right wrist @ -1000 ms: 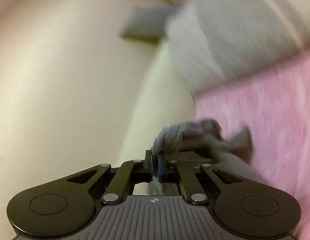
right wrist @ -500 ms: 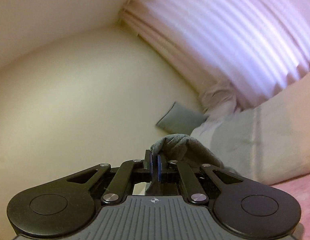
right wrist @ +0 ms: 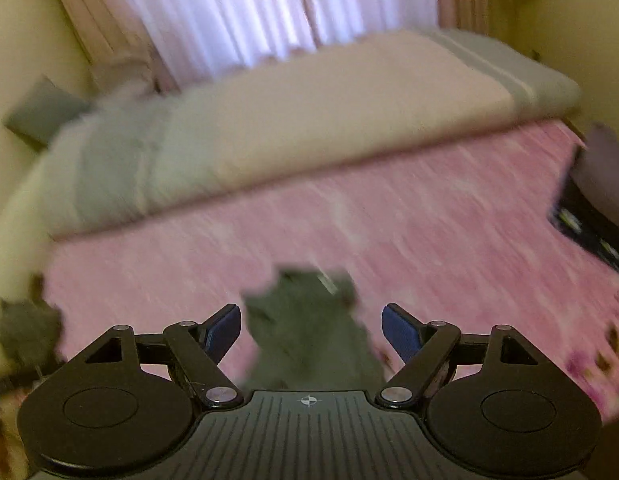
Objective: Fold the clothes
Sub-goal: 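Drop the grey-green t-shirt onto the open bed area and open both grippers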
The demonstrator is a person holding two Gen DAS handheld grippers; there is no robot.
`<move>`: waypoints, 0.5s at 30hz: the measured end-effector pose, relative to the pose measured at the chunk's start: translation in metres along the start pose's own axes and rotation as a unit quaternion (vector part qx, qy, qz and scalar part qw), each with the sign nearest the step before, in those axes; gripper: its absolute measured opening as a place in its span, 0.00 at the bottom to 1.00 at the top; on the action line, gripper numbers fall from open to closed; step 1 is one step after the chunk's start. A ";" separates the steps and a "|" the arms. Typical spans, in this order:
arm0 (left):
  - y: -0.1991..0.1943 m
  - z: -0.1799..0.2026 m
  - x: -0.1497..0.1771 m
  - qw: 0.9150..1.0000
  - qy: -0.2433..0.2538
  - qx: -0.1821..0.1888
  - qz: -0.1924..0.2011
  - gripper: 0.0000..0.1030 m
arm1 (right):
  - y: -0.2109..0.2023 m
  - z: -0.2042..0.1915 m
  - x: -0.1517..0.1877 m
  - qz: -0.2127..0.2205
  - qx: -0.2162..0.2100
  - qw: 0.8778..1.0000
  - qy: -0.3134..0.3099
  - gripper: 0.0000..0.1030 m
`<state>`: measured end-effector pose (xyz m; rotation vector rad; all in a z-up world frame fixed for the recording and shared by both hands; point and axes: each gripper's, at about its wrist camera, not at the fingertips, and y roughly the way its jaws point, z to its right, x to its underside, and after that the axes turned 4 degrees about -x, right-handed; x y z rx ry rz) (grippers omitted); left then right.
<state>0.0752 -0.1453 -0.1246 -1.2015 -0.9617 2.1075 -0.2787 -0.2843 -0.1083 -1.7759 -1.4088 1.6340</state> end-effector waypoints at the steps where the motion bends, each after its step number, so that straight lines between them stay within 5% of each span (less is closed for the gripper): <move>1: 0.003 0.006 0.002 1.000 0.013 0.000 -0.007 0.24 | 0.003 0.001 0.015 -0.009 0.010 1.000 0.000 0.78; 8: 0.011 0.024 0.007 0.992 0.115 -0.007 -0.053 0.29 | 0.004 -0.024 0.066 -0.044 0.054 0.997 0.038 0.78; 15: 0.006 0.015 -0.001 0.972 0.224 -0.039 -0.056 0.44 | 0.022 -0.078 0.088 -0.053 0.096 0.991 0.078 0.78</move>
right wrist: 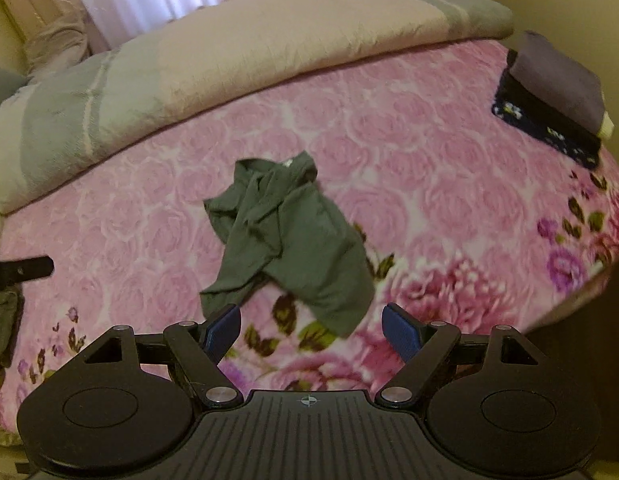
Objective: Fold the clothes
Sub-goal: 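Drop the grey-green t-shirt onto the open bed area and open both grippers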
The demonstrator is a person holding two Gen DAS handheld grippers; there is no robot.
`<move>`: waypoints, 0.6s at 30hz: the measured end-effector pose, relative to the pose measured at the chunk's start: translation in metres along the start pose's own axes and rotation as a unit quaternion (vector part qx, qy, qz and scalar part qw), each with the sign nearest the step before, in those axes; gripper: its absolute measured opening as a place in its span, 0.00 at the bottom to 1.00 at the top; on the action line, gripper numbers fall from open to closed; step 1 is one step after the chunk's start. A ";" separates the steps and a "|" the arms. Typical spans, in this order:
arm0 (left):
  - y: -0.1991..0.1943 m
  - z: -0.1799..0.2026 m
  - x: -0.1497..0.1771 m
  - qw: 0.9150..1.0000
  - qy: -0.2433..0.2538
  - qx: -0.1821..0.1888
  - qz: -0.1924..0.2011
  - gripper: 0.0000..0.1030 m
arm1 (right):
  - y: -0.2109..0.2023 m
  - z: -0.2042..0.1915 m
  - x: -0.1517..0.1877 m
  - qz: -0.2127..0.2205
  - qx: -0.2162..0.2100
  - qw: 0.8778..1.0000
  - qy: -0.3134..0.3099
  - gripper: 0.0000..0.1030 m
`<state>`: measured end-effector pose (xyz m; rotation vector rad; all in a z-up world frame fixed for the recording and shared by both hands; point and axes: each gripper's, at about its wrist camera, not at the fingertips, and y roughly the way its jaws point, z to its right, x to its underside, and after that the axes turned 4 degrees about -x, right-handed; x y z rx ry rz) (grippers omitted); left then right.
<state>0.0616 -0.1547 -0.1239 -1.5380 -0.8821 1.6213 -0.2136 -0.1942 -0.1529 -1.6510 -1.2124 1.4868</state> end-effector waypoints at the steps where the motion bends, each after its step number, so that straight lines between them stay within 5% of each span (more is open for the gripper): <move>1: 0.000 -0.004 0.001 1.000 0.010 -0.001 0.000 0.45 | 0.001 -0.009 0.004 0.000 0.007 1.000 0.002 0.78; 7: 0.003 -0.026 0.014 0.999 0.047 0.007 -0.014 0.45 | 0.002 -0.053 0.045 0.003 0.028 0.999 0.017 0.78; 18: 0.002 -0.034 0.031 0.994 0.096 0.039 -0.024 0.45 | -0.010 -0.074 0.084 -0.001 0.066 0.996 0.065 0.78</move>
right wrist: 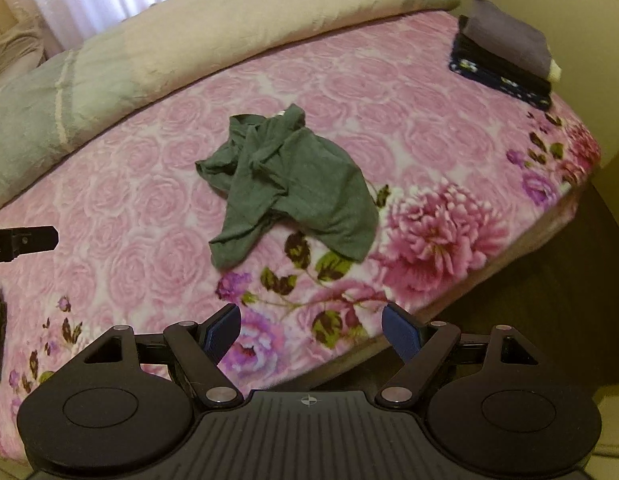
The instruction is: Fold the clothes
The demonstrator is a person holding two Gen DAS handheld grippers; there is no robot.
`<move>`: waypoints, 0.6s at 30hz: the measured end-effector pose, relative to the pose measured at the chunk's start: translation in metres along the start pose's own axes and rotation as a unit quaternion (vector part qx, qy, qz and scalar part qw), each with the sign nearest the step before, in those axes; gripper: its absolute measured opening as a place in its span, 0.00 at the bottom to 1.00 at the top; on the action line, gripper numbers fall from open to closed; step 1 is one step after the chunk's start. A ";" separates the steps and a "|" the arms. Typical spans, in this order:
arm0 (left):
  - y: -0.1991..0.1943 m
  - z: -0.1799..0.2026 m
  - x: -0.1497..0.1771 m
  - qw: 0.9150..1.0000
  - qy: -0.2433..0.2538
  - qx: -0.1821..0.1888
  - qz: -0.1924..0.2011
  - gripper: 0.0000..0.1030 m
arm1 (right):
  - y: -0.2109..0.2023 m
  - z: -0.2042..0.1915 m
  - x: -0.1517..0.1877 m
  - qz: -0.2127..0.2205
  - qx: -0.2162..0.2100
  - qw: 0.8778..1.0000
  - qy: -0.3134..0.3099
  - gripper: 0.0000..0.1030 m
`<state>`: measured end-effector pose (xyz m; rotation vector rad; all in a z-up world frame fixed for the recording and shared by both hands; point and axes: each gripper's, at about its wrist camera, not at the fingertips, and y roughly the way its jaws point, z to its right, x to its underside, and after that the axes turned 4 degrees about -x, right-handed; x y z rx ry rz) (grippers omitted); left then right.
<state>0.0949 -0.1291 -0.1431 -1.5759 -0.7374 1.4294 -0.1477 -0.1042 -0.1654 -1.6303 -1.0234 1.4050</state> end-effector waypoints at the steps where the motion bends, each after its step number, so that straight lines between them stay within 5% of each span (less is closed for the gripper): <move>1: 0.000 0.001 0.001 1.000 0.004 0.002 0.000 0.45 | -0.001 0.000 0.002 0.001 0.002 1.000 0.002 0.78; 18: 0.012 -0.002 -0.003 0.999 0.022 0.025 0.000 0.46 | -0.005 0.005 0.008 0.011 0.019 0.999 0.033 0.78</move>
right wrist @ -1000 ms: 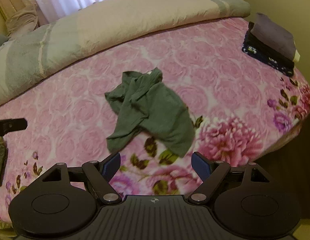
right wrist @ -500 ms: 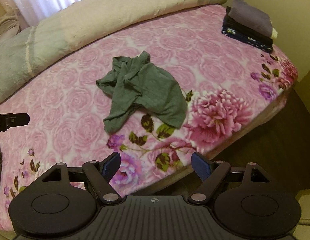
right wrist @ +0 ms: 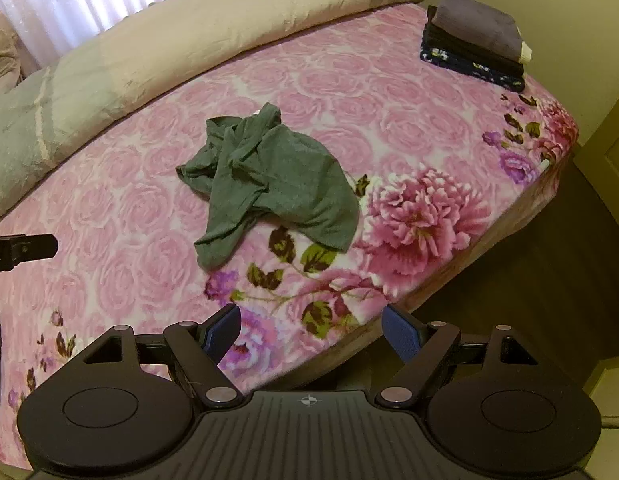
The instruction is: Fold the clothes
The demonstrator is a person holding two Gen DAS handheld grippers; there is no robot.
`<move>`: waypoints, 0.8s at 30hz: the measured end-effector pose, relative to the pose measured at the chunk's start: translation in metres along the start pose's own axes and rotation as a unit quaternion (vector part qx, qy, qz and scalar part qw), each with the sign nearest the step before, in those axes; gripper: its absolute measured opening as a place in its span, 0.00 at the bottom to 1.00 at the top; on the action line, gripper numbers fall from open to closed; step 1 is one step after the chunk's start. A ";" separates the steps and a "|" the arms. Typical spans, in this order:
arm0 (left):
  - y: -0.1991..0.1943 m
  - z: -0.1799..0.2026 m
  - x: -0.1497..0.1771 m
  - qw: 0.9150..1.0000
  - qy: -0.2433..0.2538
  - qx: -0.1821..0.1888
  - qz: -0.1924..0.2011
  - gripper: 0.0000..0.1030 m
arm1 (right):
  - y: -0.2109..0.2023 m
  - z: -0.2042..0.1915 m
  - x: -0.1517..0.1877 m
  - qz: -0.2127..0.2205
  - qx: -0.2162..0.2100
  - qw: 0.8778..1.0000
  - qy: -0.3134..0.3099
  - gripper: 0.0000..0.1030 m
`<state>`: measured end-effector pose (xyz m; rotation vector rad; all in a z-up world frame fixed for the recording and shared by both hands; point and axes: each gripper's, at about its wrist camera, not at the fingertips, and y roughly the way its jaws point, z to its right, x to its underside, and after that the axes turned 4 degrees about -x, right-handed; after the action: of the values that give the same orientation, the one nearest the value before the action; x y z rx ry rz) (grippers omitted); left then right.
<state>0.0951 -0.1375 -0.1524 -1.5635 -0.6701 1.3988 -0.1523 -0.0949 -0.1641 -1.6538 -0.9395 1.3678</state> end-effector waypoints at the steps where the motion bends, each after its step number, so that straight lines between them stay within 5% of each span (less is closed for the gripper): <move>1: 0.001 -0.003 -0.001 1.000 -0.002 0.001 0.002 0.46 | 0.002 0.000 -0.003 0.002 -0.001 1.000 -0.002 0.78; 10: 0.023 -0.035 -0.009 0.997 -0.060 0.018 0.036 0.45 | 0.051 -0.005 -0.035 0.034 -0.010 0.996 -0.082 0.78; 14: 0.046 -0.046 -0.012 0.995 -0.097 0.012 0.035 0.44 | 0.091 -0.004 -0.048 0.041 -0.020 0.990 -0.137 0.75; 16: 0.059 -0.048 -0.014 0.993 -0.112 0.011 0.031 0.44 | 0.113 -0.002 -0.056 0.034 -0.036 0.987 -0.150 0.64; 24: 0.117 -0.058 -0.014 0.986 -0.165 0.002 0.027 0.44 | 0.208 -0.006 -0.077 0.028 -0.077 0.974 -0.213 0.64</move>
<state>0.1284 -0.2167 -0.2523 -1.3684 -0.8242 1.7189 -0.1452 -0.2534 -0.3198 -1.5328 -1.2775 1.7702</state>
